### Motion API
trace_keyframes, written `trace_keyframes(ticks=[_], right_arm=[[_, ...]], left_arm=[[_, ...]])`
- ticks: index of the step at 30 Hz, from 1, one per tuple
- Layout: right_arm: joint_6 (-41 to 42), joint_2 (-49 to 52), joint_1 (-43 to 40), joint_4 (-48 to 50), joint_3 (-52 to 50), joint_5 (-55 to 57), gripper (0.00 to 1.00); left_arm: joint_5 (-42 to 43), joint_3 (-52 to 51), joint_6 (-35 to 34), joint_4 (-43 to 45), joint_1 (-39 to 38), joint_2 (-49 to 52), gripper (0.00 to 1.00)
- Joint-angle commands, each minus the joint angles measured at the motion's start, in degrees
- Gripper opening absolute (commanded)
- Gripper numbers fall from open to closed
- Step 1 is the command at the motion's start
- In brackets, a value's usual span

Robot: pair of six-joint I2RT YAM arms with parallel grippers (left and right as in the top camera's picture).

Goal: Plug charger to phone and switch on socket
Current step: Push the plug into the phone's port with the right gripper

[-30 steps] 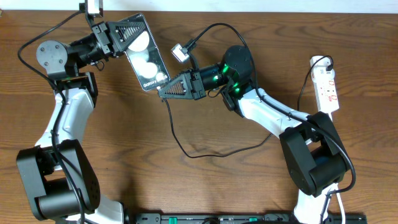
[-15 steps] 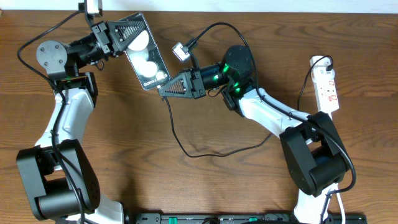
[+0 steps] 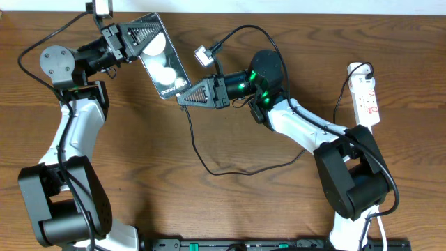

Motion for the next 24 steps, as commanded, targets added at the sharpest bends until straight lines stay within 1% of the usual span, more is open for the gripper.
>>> trace_keyframes(ticks=[1, 20, 21, 24], right_arm=[[-0.52, -0.07, -1.77, -0.02, 0.92, 12.57, 0.01], [-0.52, -0.07, -2.29, -0.02, 0.92, 11.69, 0.01], [-0.52, -0.07, -2.29, -0.02, 0.92, 11.61, 0.03], [-0.52, -0.07, -2.29, -0.02, 0.92, 10.75, 0.14]], left_arm=[[7.02, 0.68, -1.95, 0.48, -1.77, -0.22, 0.08], [7.45, 0.68, -1.9, 0.48, -2.71, -0.22, 0.08], [7.45, 0.68, -1.88, 0.48, -2.71, -0.22, 0.07], [7.45, 0.68, -1.9, 0.5, -2.58, -0.22, 0.07]])
